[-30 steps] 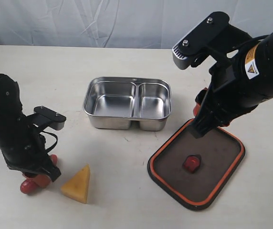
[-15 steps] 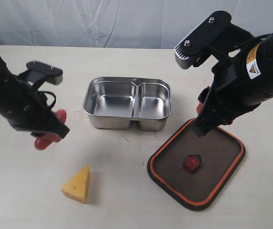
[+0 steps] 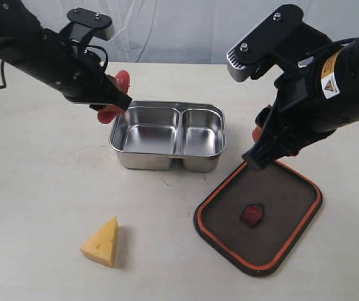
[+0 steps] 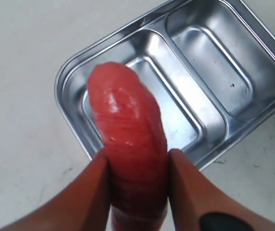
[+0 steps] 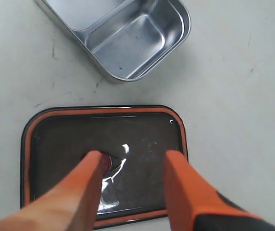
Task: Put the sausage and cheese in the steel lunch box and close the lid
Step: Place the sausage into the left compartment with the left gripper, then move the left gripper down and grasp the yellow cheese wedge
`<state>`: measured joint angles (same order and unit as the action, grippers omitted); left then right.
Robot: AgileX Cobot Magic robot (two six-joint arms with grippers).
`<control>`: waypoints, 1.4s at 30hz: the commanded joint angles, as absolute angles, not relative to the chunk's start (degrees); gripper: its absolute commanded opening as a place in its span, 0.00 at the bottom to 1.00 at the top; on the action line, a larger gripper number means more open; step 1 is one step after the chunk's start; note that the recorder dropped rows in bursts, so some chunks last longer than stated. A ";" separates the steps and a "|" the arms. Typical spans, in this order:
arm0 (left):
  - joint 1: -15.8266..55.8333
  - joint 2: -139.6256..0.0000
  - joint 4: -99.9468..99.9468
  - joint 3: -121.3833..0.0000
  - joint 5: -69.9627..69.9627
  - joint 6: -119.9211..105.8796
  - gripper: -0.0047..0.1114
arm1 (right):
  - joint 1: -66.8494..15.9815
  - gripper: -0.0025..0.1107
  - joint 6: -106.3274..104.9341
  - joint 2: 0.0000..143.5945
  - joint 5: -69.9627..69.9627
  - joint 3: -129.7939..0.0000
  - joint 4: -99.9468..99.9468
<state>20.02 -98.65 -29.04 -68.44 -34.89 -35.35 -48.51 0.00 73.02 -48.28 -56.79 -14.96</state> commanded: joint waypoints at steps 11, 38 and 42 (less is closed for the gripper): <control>22.49 -110.67 -37.54 -75.92 -33.93 -40.25 0.30 | -48.61 0.38 6.14 72.62 -55.29 -56.91 -20.06; 22.48 -100.03 -21.40 -71.94 -62.33 -25.23 0.04 | -48.61 0.38 18.28 70.57 -63.61 -56.91 -30.33; 23.66 -94.15 -23.87 -63.68 -57.39 -24.30 0.04 | -48.61 0.38 20.45 69.06 -63.48 -56.91 -30.45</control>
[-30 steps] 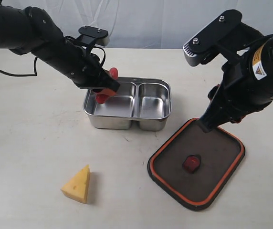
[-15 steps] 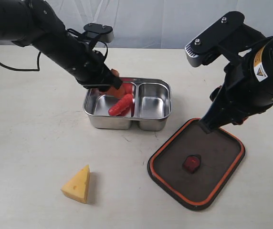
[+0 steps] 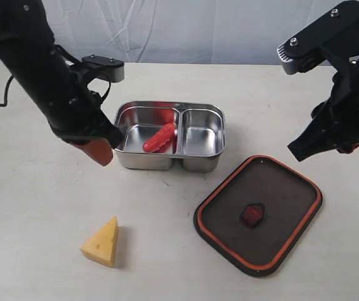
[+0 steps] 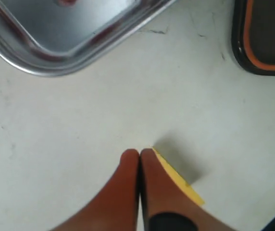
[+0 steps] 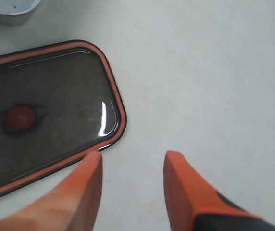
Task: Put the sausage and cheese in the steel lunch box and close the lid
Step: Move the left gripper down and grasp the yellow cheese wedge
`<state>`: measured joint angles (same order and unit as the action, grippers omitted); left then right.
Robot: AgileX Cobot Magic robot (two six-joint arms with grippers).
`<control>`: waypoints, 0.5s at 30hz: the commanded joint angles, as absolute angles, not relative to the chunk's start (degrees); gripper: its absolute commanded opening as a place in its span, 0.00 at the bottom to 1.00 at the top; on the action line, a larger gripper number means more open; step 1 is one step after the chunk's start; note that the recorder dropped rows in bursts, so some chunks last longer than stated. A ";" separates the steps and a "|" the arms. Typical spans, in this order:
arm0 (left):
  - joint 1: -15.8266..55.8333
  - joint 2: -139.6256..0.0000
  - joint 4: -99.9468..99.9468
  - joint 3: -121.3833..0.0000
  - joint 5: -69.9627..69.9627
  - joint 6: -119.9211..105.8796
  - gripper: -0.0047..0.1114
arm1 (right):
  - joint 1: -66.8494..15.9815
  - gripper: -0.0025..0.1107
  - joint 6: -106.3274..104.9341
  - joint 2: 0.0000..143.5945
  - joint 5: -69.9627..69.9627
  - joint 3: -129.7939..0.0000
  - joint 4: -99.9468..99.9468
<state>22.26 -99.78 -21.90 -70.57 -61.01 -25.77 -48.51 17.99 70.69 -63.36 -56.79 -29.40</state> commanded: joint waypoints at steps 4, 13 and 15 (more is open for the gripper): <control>27.02 -88.90 -23.87 -56.26 -52.10 -21.44 0.04 | -48.61 0.38 22.41 68.23 -63.36 -56.91 -30.55; 33.32 -86.89 -23.99 -50.86 -52.81 -19.03 0.04 | -48.61 0.38 23.06 67.97 -60.91 -56.91 -30.35; 33.21 -86.74 -21.55 -50.86 -52.44 -16.76 0.04 | -48.61 0.38 23.06 67.97 -60.91 -56.91 -30.35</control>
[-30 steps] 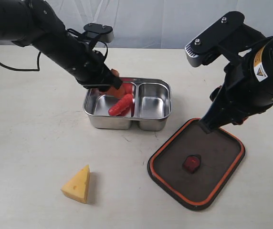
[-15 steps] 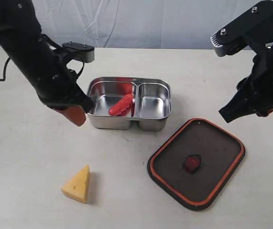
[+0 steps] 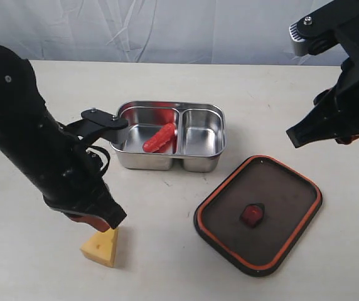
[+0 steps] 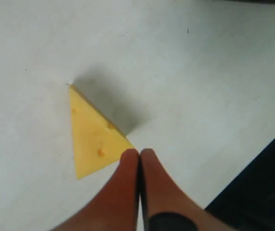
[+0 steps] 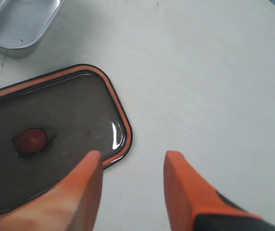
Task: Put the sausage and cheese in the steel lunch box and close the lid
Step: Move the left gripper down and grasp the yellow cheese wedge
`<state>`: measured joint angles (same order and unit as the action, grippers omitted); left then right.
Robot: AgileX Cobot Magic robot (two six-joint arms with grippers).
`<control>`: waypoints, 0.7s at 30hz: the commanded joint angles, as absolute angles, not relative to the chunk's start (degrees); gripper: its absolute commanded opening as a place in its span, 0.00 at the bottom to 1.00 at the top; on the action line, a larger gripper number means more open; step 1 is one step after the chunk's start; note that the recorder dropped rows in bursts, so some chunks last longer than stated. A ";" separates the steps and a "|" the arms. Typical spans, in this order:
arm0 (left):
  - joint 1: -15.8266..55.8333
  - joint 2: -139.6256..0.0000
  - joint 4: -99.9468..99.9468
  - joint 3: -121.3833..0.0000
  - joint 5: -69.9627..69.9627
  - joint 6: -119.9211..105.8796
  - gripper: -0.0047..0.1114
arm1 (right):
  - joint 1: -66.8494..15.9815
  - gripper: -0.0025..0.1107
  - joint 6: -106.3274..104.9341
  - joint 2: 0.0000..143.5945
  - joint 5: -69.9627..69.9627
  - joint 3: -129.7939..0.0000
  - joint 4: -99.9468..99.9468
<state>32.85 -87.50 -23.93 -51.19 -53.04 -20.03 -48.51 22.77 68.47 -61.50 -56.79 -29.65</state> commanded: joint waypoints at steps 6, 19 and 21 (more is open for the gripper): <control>33.21 -86.71 -17.29 -50.86 -54.39 -15.02 0.25 | -48.61 0.38 23.06 67.97 -60.88 -56.91 -30.35; 33.21 -87.73 -19.25 -50.86 -45.06 -12.48 0.56 | -48.61 0.38 23.97 67.97 -59.14 -56.91 -30.42; 33.31 -90.11 -19.25 -50.86 -45.88 -12.48 0.56 | -48.61 0.38 23.97 67.97 -59.15 -56.91 -30.53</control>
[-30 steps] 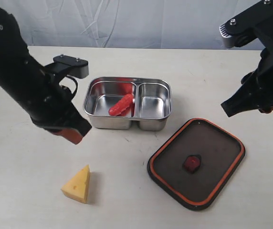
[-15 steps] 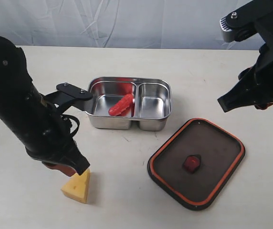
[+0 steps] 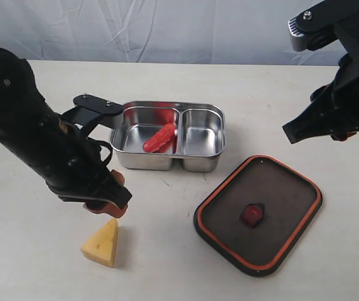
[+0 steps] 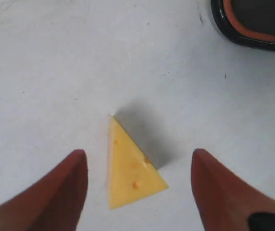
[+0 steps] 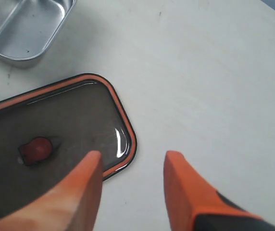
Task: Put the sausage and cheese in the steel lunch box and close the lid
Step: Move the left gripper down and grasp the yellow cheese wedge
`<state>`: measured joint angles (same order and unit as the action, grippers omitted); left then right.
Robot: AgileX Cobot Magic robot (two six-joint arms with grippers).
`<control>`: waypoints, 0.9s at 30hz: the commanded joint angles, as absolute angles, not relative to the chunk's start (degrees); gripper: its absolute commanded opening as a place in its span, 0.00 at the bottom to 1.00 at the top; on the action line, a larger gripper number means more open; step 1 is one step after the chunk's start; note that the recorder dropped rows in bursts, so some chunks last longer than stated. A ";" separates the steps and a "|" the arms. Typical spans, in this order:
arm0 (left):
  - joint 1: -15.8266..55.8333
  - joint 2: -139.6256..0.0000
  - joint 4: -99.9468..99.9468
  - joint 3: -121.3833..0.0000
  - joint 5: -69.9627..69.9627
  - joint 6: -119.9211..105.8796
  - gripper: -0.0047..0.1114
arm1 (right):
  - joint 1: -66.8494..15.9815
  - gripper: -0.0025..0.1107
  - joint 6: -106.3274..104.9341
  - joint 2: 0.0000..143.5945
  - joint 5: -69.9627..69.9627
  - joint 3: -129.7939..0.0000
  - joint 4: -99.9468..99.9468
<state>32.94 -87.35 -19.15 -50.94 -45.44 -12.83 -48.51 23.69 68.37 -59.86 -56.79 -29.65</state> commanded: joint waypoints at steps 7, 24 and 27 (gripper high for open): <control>33.31 -98.47 -19.25 -50.86 -44.77 -11.34 0.55 | -48.61 0.38 23.97 67.97 -59.15 -56.91 -30.53; 33.31 -104.62 -17.79 -50.86 -49.49 -9.54 0.34 | -48.61 0.38 23.97 67.97 -59.15 -56.91 -30.53; 33.31 -104.62 -17.64 -50.86 -50.15 -9.54 0.14 | -48.61 0.38 23.97 67.97 -59.15 -56.91 -30.77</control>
